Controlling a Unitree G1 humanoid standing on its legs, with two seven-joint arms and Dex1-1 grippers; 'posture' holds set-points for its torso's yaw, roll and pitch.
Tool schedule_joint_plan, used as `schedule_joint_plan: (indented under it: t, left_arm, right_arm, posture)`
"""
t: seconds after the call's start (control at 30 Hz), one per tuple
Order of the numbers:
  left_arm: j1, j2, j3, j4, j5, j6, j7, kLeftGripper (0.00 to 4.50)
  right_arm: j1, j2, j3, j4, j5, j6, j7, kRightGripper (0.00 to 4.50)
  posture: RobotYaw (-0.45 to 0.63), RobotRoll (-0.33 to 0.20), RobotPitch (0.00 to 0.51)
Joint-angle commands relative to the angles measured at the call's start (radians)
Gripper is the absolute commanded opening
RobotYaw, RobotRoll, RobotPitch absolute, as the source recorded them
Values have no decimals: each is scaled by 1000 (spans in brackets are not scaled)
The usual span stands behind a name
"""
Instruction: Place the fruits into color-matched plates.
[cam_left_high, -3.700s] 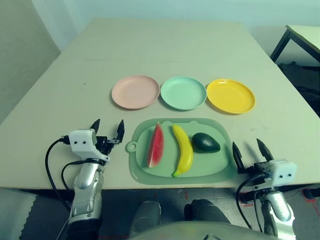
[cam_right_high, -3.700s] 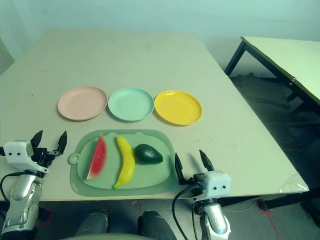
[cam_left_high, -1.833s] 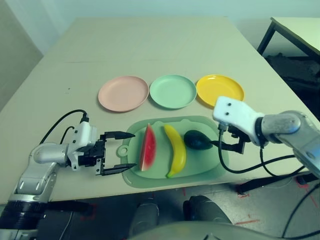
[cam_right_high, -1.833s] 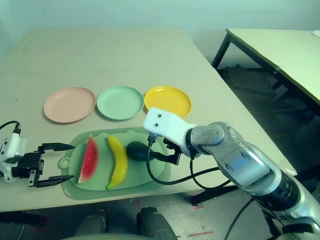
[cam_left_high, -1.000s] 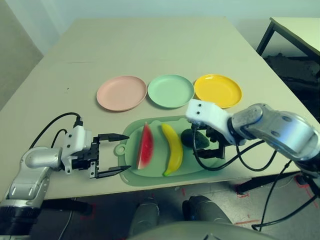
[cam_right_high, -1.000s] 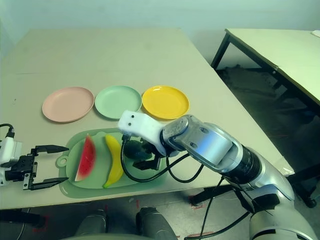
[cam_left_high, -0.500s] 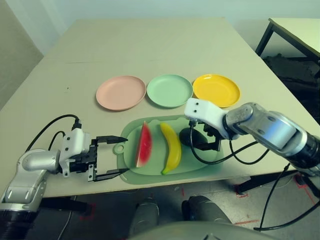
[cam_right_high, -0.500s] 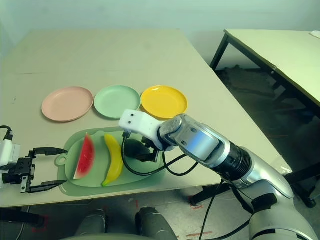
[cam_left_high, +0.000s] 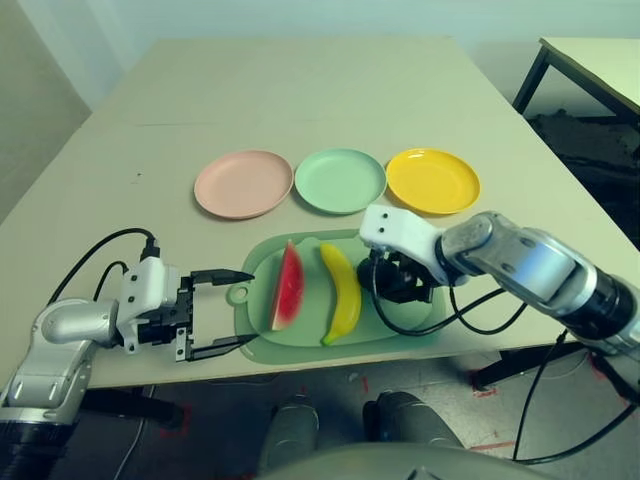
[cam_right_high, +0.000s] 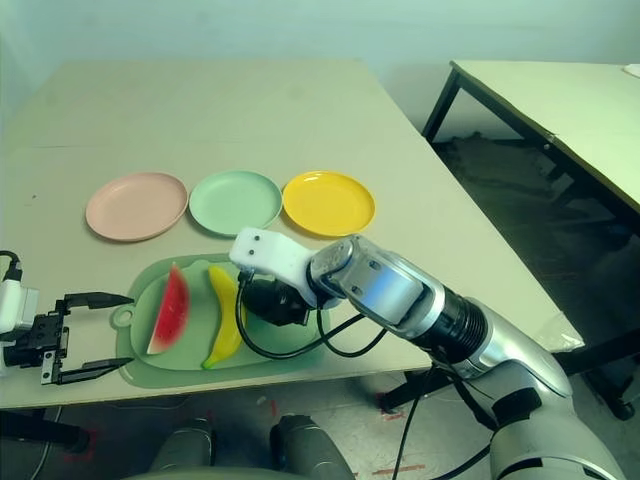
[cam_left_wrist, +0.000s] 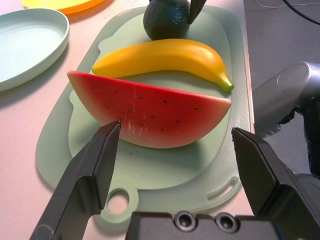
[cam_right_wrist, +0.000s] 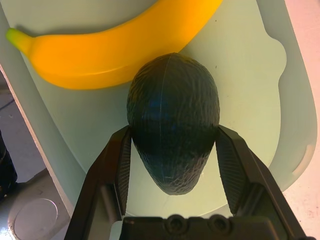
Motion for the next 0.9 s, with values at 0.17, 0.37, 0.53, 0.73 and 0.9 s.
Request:
schedule_joint_plan:
  t: [0.17, 0.37, 0.53, 0.73, 0.9]
  left_arm:
    - [-2, -46, 25, 8, -23, 57, 88, 4500]
    - [-9, -99, 52, -37, -73, 163, 189, 4500]
    - [-5, -116, 49, -66, -70, 210, 233, 4500]
    - [-16, -112, 37, -94, -57, 267, 277, 4500]
    - [-27, -109, 50, -123, -50, 338, 350, 4500]
  right_arm:
    - [-29, -40, -50, 38, -22, -25, 18, 2684]
    - [-104, -124, -100, 142, -55, -96, 72, 2684]
    - [-156, -103, -113, 275, -122, -202, 90, 2684]
    - [-224, 115, -148, 562, -241, -465, 11, 2684]
    - [-275, 258, -145, 817, -323, -698, 17, 2684]
  posture:
    - [44, 0, 71]
    - [33, 0, 66]
    - [33, 0, 66]
    - [48, 0, 64]
    - [71, 0, 67]
